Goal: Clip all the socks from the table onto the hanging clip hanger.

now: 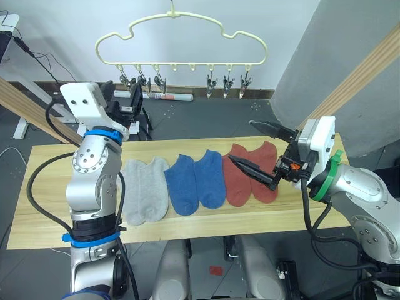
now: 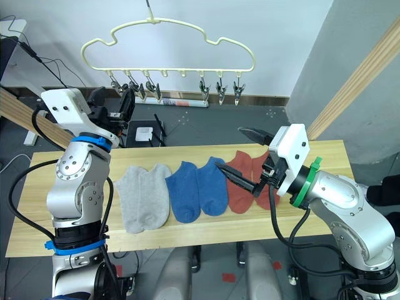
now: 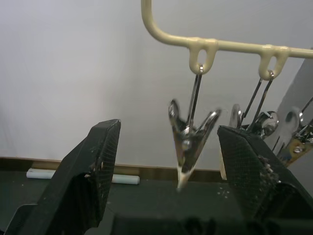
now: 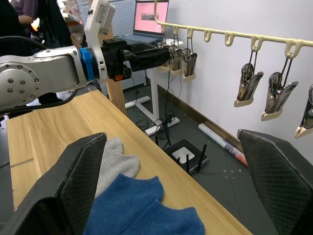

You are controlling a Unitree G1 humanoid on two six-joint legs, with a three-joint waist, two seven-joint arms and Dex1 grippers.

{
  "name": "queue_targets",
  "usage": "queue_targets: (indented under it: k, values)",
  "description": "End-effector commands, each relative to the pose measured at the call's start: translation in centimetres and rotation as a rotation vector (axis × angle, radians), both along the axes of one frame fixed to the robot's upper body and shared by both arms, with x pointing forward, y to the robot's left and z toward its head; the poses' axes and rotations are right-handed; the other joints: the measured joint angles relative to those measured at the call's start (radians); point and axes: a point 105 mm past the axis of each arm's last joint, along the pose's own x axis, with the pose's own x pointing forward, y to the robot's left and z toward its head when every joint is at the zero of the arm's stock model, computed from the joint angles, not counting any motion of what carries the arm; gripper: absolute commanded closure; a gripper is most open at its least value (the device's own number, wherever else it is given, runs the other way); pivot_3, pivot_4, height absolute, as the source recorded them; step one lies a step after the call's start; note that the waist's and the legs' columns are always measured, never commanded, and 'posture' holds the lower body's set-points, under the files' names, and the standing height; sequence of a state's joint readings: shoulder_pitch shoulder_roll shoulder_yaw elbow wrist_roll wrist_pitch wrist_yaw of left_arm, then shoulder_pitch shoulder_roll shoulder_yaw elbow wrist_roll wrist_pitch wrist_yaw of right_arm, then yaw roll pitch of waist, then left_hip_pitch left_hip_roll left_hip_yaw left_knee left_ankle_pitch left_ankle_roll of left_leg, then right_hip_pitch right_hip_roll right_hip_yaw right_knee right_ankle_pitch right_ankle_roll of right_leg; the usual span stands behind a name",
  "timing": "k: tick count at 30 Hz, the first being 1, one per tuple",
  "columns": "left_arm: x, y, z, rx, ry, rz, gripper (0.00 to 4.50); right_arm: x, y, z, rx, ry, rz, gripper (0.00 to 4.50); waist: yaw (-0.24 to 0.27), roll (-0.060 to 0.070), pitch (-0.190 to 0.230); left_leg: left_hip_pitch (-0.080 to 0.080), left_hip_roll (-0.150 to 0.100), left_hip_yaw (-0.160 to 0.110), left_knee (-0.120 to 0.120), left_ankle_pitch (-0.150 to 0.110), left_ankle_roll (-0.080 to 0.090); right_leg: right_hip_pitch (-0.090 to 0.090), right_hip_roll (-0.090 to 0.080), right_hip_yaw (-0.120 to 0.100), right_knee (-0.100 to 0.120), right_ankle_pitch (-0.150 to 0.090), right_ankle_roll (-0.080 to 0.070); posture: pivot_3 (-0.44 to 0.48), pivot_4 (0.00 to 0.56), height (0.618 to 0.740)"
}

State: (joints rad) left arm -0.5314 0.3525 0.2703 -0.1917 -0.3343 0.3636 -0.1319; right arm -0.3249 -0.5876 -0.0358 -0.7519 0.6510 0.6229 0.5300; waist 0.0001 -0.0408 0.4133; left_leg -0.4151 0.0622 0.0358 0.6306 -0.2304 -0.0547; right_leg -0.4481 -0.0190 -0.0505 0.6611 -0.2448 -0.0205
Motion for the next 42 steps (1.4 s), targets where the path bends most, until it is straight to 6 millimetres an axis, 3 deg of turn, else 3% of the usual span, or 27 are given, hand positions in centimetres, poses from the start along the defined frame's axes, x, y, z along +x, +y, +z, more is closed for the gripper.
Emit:
queue_targets:
  k: [1,6,11,39,42]
  values:
    - [-0.4,-0.5,1.4,0.032,-0.056,-0.043,1.04,-0.8,0.1,1.0,0.013,-0.042,0.024,0.0,0.0,0.0,0.0,0.0,0.0,0.0,0.0,0.0,0.0,0.0,0.0,0.0,0.0,0.0,0.0,-0.046,0.44,0.74]
    - [-0.3,-0.2,1.6,0.046,-0.063,-0.05,1.04,-0.8,0.1,1.0,0.013,-0.041,0.027,0.0,0.0,0.0,0.0,0.0,0.0,0.0,0.0,0.0,0.0,0.0,0.0,0.0,0.0,0.0,0.0,-0.043,0.441,0.74]
    - [-0.3,0.0,2.1,0.064,-0.086,-0.042,2.21,-0.8,0.1,0.8,0.012,-0.038,0.027,0.0,0.0,0.0,0.0,0.0,0.0,0.0,0.0,0.0,0.0,0.0,0.0,0.0,0.0,0.0,0.0,-0.042,0.444,0.74]
    - [-0.7,-0.2,2.6,0.142,-0.038,-0.052,2.21,-0.7,0.0,0.6,0.011,-0.026,0.023,0.0,0.001,0.0,0.0,0.0,0.0,0.0,0.0,0.0,0.0,0.0,0.0,0.0,0.0,0.0,0.0,-0.025,0.452,0.74]
    - [-0.8,-0.2,2.5,0.148,-0.036,-0.047,2.55,-0.7,0.0,0.5,0.009,-0.025,0.025,0.0,0.001,0.0,0.0,0.0,0.0,0.0,0.0,0.0,0.0,0.0,0.0,0.0,0.001,0.0,0.0,-0.025,0.452,0.74]
